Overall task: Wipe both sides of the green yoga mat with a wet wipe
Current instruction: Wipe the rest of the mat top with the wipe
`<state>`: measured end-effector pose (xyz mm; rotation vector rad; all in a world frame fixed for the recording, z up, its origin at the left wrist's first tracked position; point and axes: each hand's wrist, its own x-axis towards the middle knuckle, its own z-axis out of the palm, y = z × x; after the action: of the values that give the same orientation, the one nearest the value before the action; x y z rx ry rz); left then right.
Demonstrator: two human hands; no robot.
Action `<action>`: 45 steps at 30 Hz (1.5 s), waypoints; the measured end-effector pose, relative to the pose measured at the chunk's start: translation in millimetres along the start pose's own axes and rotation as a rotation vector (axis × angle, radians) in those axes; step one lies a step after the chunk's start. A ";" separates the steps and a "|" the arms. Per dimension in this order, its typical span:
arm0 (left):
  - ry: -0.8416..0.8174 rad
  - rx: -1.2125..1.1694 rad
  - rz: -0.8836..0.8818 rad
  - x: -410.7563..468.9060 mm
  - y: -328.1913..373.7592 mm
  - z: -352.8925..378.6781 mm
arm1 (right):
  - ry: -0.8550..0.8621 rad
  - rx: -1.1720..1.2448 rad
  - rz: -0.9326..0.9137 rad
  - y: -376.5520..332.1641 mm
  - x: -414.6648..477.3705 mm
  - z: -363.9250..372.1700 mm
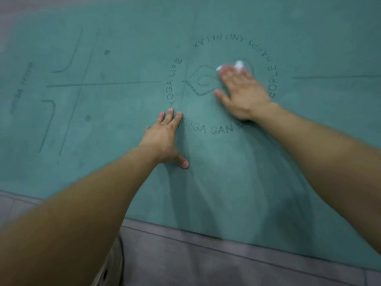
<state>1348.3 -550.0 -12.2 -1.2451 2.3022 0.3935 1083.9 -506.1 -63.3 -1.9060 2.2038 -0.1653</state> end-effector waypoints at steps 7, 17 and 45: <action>0.008 0.017 0.018 0.2 -2.3 -0.1 | -0.064 -0.037 -0.338 -58.3 3.8 23.0; 0.009 0.031 0.016 2.7 -1.2 0.4 | -0.070 -0.051 -0.363 -64.9 -11.6 28.0; -0.023 0.095 0.041 11.4 -2.2 -1.1 | 0.010 0.002 0.105 17.4 -105.5 5.0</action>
<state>1344.6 -559.7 -17.5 -1.1432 2.3017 0.3068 1082.3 -399.1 -62.2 -1.7868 2.3027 -0.1603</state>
